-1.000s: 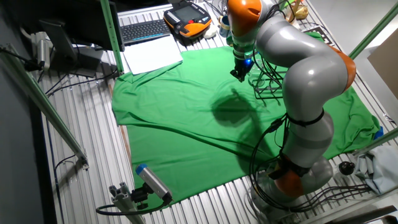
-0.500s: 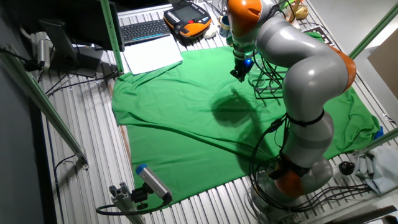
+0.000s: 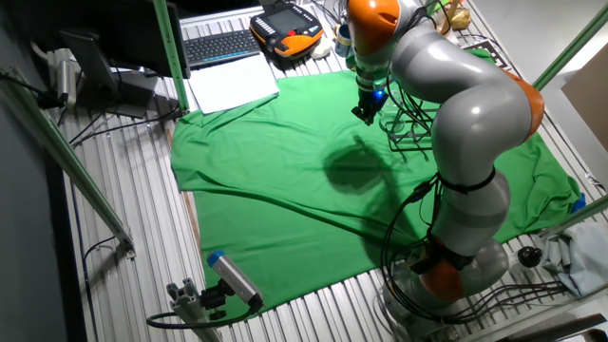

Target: Take the cup off the cup rack

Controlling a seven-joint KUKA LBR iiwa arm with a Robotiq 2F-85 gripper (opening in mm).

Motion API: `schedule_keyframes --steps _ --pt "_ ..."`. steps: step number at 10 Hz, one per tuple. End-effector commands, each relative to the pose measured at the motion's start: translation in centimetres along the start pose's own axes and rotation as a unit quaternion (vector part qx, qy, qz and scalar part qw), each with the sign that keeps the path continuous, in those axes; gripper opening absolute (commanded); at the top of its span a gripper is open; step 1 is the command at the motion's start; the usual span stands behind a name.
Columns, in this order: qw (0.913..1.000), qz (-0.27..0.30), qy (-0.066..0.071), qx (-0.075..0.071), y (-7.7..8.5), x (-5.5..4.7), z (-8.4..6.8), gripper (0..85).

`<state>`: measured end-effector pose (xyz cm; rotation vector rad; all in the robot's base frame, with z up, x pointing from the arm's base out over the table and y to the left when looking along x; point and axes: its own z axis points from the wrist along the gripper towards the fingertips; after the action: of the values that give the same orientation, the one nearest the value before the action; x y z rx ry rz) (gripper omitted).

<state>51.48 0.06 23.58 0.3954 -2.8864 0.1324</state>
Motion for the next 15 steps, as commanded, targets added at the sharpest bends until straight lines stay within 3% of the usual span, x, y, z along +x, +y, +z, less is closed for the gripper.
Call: schedule_keyframes --steps 1,2,3,5,7,8,9,12,13,14,15 --pt "1.0000 0.001 -0.003 -0.004 0.01 0.00 0.00 17.0" --pt "0.9997 0.004 -0.009 -0.020 0.01 0.00 0.00 17.0" --pt "0.9980 0.007 -0.047 -0.040 0.01 0.00 0.00 17.0" --pt "0.9968 0.022 -0.070 -0.031 0.01 0.00 0.00 17.0" --pt "0.9975 0.036 -0.059 -0.013 0.01 0.00 0.00 17.0" --pt "0.9969 0.049 -0.061 -0.004 0.01 0.00 0.00 17.0" --pt "0.9956 0.059 -0.072 0.006 0.01 0.00 0.00 17.0" --pt "0.9933 0.087 -0.076 0.012 0.01 0.00 0.00 17.0" --pt "0.9929 0.083 -0.083 -0.016 0.01 0.00 0.00 17.0" --pt "0.9939 0.078 -0.077 -0.007 0.01 0.00 0.00 17.0" --pt "0.9937 0.078 -0.081 -0.001 0.01 0.00 0.00 17.0"
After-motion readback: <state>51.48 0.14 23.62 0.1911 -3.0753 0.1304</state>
